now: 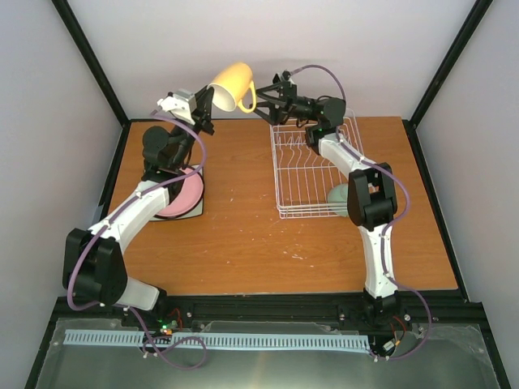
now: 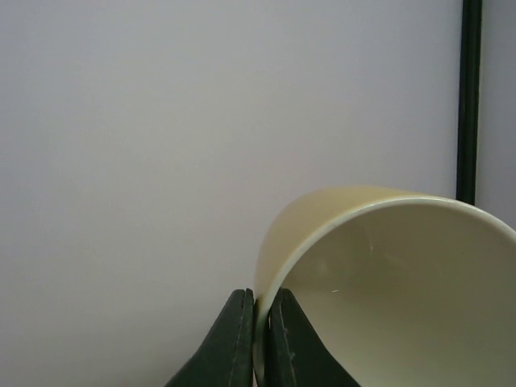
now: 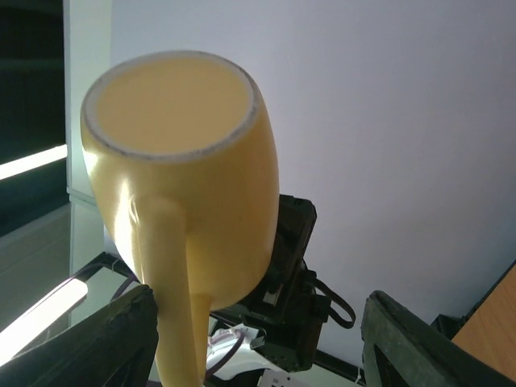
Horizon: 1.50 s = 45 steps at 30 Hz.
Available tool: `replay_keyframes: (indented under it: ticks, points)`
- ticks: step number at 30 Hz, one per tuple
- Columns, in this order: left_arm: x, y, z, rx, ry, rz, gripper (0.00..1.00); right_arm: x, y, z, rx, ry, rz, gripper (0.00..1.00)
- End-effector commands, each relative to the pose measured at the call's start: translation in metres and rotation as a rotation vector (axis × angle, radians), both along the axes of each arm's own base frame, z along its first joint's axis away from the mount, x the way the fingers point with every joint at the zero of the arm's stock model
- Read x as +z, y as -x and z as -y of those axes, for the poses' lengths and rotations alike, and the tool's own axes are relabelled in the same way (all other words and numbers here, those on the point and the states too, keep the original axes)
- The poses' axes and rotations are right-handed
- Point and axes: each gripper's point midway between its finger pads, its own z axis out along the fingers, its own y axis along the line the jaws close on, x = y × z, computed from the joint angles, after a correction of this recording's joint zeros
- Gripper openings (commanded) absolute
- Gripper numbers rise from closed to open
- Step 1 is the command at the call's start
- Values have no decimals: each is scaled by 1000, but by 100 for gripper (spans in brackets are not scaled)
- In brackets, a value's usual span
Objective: Load the mixed dishes into the dish rack
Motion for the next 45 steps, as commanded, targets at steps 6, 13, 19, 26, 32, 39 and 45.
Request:
replay_keyframes:
  ticks: [6,13,19,26,32,39,45]
  points:
    - [37,15,-5,15,39,113,1,3,7,2,57,39,-84,67]
    - [29,4,-2,25,17,86,1,7,8,0,71,47,-78,61]
    - [23,-3,3,21,1,69,1,9,15,0,93,46,-78,57]
    - [22,-7,10,18,-20,75,1,5,23,-6,133,43,-88,47]
    - [19,-12,14,10,-36,73,1,6,29,-10,163,30,-95,8]
    - [13,-15,17,5,-46,46,1,11,27,-9,139,25,-58,3]
    - [13,-15,14,26,-57,30,25,10,11,1,53,63,-22,3]
